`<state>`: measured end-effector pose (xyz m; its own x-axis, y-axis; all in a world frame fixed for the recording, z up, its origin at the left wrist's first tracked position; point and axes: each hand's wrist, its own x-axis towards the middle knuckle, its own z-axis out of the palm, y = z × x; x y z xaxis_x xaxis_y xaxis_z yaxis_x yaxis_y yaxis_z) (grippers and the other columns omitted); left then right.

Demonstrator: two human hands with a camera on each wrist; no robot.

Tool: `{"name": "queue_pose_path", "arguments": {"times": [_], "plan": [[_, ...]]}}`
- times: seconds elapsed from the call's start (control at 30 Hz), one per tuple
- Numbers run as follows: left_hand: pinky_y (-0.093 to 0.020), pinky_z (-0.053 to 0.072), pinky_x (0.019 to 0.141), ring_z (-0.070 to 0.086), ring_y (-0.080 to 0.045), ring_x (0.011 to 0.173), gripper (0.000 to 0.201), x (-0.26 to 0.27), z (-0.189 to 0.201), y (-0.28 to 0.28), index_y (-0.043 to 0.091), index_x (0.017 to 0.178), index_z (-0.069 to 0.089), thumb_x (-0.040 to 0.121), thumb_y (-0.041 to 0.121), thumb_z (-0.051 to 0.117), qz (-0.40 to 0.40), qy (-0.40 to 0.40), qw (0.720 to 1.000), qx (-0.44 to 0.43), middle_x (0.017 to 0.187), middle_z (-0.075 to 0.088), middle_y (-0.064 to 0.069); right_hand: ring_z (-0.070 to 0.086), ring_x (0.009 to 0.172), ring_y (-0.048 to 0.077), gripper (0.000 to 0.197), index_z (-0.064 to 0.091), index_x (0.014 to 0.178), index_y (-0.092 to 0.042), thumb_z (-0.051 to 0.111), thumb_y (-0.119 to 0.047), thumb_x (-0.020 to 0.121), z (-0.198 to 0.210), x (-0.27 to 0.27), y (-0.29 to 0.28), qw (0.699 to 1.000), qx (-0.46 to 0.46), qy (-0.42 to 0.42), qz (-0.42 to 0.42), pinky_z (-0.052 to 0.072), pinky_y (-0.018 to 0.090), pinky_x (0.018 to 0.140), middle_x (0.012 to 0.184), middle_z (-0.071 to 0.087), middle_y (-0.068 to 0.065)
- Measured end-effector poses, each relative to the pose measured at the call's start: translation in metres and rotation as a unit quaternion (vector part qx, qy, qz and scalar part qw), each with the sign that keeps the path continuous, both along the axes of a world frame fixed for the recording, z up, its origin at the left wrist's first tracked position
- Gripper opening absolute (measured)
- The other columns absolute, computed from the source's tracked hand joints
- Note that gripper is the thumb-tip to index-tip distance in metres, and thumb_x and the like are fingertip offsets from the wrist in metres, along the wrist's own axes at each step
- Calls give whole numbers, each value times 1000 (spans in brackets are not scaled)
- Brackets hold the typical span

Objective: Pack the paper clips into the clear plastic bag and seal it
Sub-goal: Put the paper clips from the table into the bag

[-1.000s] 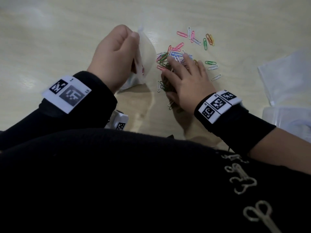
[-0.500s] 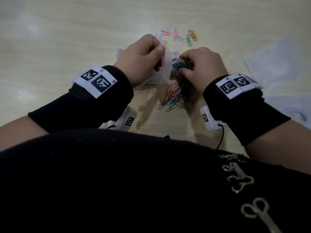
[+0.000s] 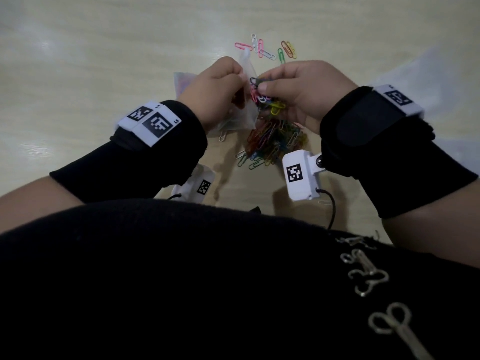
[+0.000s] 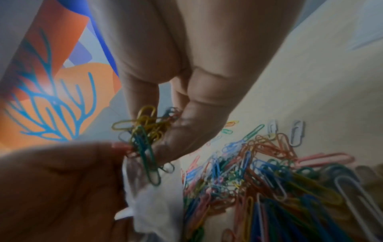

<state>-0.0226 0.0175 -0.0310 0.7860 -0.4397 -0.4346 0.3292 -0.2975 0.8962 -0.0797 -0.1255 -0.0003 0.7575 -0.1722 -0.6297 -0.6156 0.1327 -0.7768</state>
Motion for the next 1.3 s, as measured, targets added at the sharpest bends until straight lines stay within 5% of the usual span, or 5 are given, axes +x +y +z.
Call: {"name": "queue_pose_path", "arguments": {"times": [0.27, 0.4, 0.57, 0.8, 1.3], "plan": [[-26, 36, 55, 44, -14, 58, 10, -3, -1, -2, 22, 65, 50, 74, 22, 53, 6, 13, 1000, 8, 61, 48, 1, 65, 81, 14, 27, 66, 111, -9, 63, -19, 86, -6, 13, 3, 983, -153, 73, 75, 58, 22, 67, 96, 63, 3], [-28, 39, 59, 46, -13, 57, 11, -2, -3, -2, 23, 66, 49, 77, 21, 53, 23, 8, 999, 25, 59, 48, 3, 64, 108, 32, 37, 59, 121, -1, 55, -15, 87, 9, 19, 9, 983, -149, 71, 84, 54, 44, 91, 113, 64, 16], [-27, 38, 55, 47, -11, 51, 18, -1, -3, 0, 24, 64, 50, 82, 22, 50, 24, -1, 999, 45, 53, 50, 8, 67, 66, 16, 16, 58, 99, -12, 44, -5, 94, 12, 15, 0, 991, -129, 32, 1, 59, 26, 66, 85, 63, 12], [-25, 37, 58, 44, -11, 58, 19, 3, -1, 9, 23, 64, 49, 83, 22, 50, 30, -29, 997, 69, 61, 47, 4, 28, 137, 33, 95, 24, 146, -28, 71, -60, 70, -29, -8, 0, 802, -471, 31, 367, 32, 48, 111, 152, 25, 6], [-26, 40, 50, 46, -17, 50, 14, 0, 5, 20, 22, 78, 48, 91, 19, 54, -11, -29, 999, 43, 74, 56, -12, 55, 110, 32, 27, 64, 115, -16, 59, -22, 89, -32, -2, -8, 803, -518, 3, 294, 43, 34, 92, 118, 61, 13]]}}
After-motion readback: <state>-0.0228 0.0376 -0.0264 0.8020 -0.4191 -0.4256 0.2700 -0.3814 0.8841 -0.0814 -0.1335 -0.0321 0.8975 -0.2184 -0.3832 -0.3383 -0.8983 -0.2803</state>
